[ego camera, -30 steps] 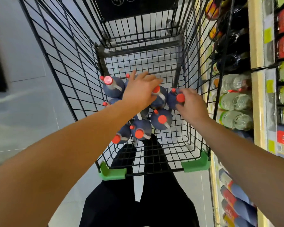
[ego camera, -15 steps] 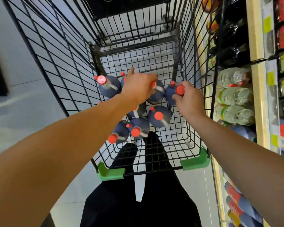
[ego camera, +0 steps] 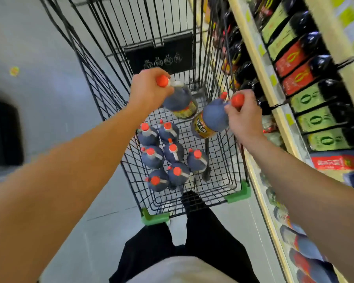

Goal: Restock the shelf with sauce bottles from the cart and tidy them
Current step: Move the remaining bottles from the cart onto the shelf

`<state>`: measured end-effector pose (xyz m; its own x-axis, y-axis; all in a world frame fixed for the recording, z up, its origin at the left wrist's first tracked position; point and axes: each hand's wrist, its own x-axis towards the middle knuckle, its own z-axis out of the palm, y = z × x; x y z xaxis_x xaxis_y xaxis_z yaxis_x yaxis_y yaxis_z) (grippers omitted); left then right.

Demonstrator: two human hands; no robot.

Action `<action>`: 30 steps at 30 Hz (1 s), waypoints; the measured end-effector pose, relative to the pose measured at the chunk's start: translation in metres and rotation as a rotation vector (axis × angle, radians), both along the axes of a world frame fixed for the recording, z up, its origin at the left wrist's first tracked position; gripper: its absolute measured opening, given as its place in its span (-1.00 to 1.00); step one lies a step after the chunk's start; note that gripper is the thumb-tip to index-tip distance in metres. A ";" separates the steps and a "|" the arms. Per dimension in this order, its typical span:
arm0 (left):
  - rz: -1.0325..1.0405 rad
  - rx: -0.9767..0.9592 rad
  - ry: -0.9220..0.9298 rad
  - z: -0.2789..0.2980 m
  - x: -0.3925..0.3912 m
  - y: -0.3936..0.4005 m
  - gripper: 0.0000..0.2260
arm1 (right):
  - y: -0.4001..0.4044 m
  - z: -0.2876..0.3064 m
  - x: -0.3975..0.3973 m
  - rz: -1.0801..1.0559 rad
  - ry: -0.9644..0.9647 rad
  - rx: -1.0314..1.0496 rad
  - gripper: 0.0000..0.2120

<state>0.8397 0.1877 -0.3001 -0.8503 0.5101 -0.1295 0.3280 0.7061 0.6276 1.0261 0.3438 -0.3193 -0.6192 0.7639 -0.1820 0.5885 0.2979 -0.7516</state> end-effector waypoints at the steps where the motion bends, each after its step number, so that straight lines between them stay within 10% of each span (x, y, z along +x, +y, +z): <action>1: -0.004 0.019 0.012 0.012 0.003 -0.008 -0.73 | -0.005 0.012 0.007 -0.020 0.020 0.014 -0.72; 30: -0.707 0.280 0.060 0.139 0.362 -0.054 -0.75 | -0.169 0.153 0.457 -0.884 0.381 0.221 -0.84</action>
